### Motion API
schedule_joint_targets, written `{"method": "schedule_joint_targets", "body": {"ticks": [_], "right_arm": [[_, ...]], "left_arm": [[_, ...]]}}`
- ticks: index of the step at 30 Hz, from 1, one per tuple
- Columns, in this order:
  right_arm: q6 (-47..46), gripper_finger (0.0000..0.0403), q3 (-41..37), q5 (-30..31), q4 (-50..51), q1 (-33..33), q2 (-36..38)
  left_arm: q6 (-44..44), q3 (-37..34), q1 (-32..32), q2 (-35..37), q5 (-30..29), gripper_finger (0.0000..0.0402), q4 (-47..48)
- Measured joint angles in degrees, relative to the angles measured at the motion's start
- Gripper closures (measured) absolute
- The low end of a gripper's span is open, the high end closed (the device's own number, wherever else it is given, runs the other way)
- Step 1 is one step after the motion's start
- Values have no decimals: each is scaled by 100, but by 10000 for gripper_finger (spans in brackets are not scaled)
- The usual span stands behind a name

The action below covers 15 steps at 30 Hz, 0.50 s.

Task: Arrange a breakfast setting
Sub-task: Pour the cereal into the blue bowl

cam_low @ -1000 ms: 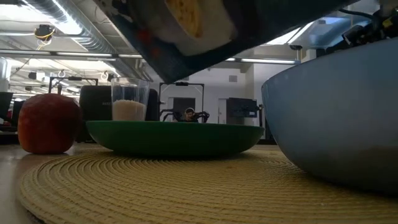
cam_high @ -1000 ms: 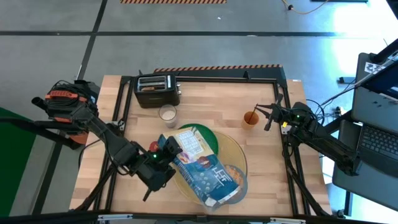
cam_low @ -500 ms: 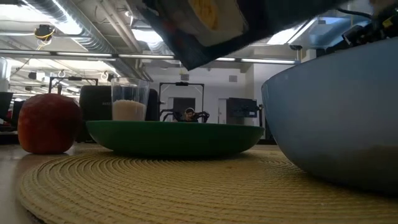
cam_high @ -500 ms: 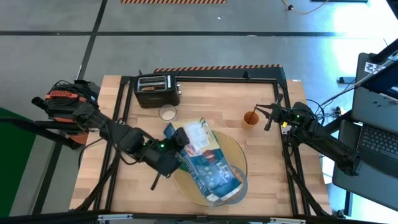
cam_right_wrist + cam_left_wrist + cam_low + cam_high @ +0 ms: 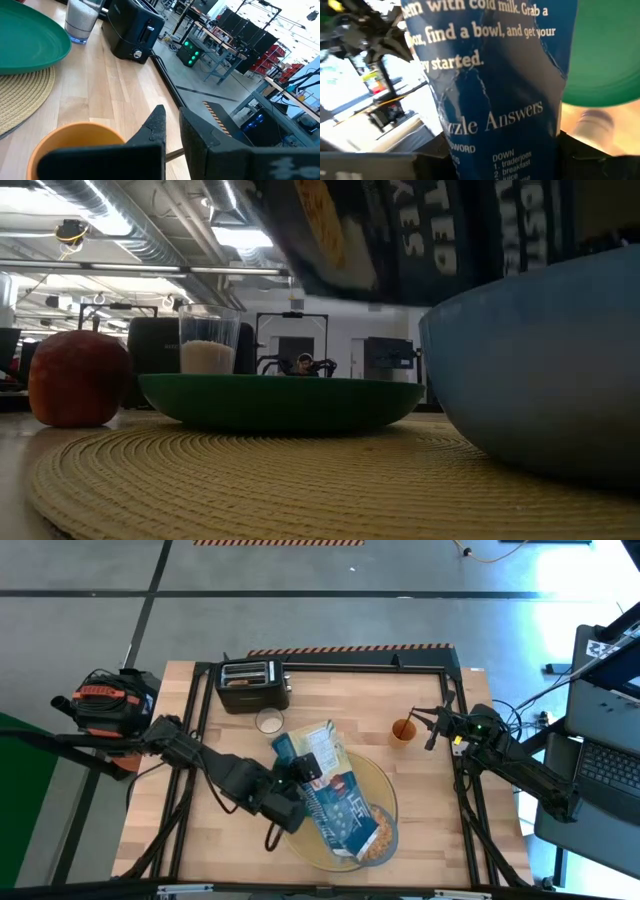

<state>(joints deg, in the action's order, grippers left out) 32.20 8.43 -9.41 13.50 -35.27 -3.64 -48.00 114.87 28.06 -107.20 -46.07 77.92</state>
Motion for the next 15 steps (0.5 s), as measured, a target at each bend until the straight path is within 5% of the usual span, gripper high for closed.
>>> {"method": "schedule_joint_targets", "body": {"ticks": [4,10,15], "right_arm": [[1,372,0,0,0,0,0],[20,372,-2,0,-2,0,0],[21,372,-2,0,-2,0,1]], "left_arm": [[-366,341,159,11,-466,238,73],[-202,288,211,20,-62,244,-75],[-585,-17,231,18,-662,258,-358]]}}
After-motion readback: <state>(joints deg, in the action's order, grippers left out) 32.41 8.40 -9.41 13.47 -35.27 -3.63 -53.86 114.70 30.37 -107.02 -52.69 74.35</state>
